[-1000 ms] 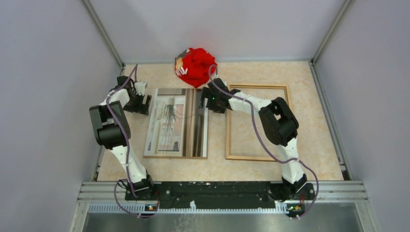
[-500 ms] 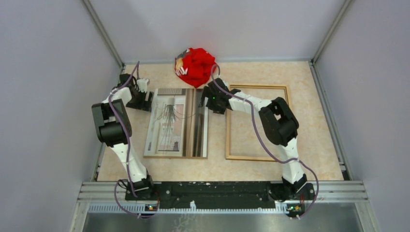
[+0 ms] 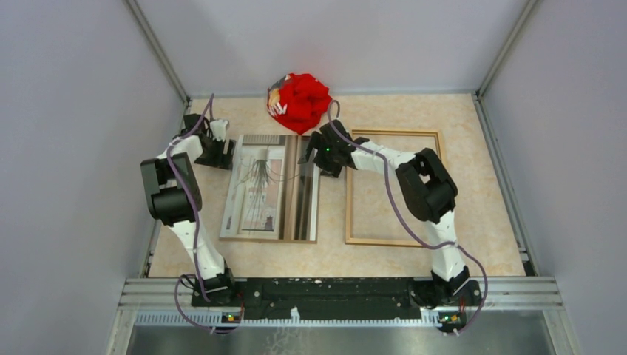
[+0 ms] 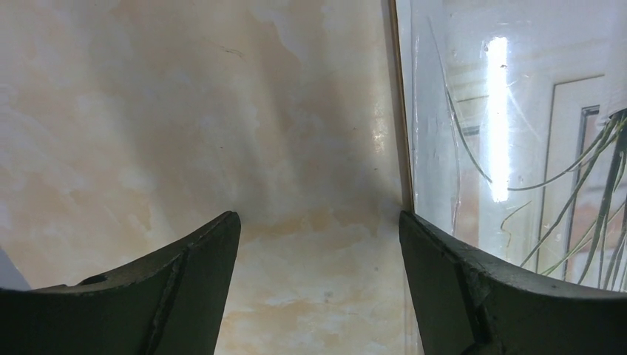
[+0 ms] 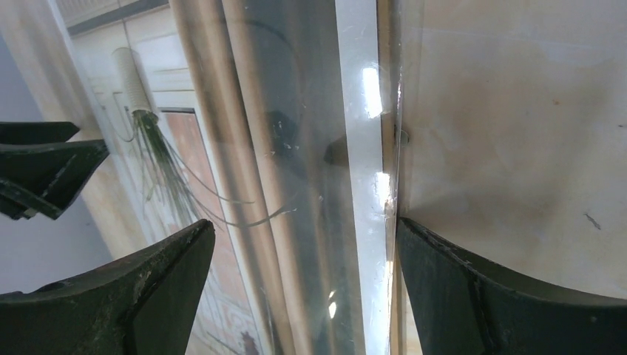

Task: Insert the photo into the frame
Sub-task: Pick up the photo frame item at the center of the board.

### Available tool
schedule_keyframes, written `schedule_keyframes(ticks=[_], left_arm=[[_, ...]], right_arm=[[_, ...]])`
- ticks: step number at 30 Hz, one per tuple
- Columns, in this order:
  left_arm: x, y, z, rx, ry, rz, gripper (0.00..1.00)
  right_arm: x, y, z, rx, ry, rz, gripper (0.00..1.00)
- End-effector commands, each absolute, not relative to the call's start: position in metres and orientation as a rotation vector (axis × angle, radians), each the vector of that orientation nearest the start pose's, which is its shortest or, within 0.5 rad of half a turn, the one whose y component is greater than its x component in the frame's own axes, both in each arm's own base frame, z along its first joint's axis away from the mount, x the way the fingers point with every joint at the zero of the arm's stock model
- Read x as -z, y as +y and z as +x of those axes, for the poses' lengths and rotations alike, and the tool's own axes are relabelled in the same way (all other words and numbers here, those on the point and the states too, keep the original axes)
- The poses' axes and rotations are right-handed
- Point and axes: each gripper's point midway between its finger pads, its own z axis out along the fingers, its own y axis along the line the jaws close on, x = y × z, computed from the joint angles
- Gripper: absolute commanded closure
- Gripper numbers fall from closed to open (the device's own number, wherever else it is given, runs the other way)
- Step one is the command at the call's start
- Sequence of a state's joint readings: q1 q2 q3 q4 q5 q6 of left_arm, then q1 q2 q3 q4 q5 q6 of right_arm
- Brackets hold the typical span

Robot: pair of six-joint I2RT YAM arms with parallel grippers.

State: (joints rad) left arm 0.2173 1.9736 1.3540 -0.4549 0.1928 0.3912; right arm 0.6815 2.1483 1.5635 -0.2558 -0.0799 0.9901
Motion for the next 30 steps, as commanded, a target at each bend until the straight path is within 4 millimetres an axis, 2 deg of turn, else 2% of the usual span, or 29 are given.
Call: schedule_keyframes(ticks=[1, 8, 13, 18, 23, 30], left_arm=[[0.01, 0.067, 0.41, 0.07, 2.701, 0.31, 0.14], [0.009, 0.07, 0.407, 0.045, 2.706, 0.324, 0.15], [0.006, 0.07, 0.407, 0.046, 2.7, 0.326, 0.16], [0.008, 0.07, 0.404, 0.038, 2.706, 0.338, 0.16], [0.011, 0.069, 0.402, 0.036, 2.713, 0.349, 0.16], [0.012, 0.068, 0.4, 0.046, 2.718, 0.356, 0.16]], right_arm=[[-0.07, 0.41, 0.39, -1.079, 2.511, 0.348, 0.08], [-0.111, 0.425, 0.394, -1.255, 2.399, 0.323, 0.1], [-0.132, 0.429, 0.394, -1.301, 2.36, 0.302, 0.11], [-0.141, 0.425, 0.392, -1.271, 2.342, 0.275, 0.13], [-0.143, 0.423, 0.39, -1.138, 2.363, 0.19, 0.13], [-0.145, 0.435, 0.387, -1.063, 2.384, 0.099, 0.15]])
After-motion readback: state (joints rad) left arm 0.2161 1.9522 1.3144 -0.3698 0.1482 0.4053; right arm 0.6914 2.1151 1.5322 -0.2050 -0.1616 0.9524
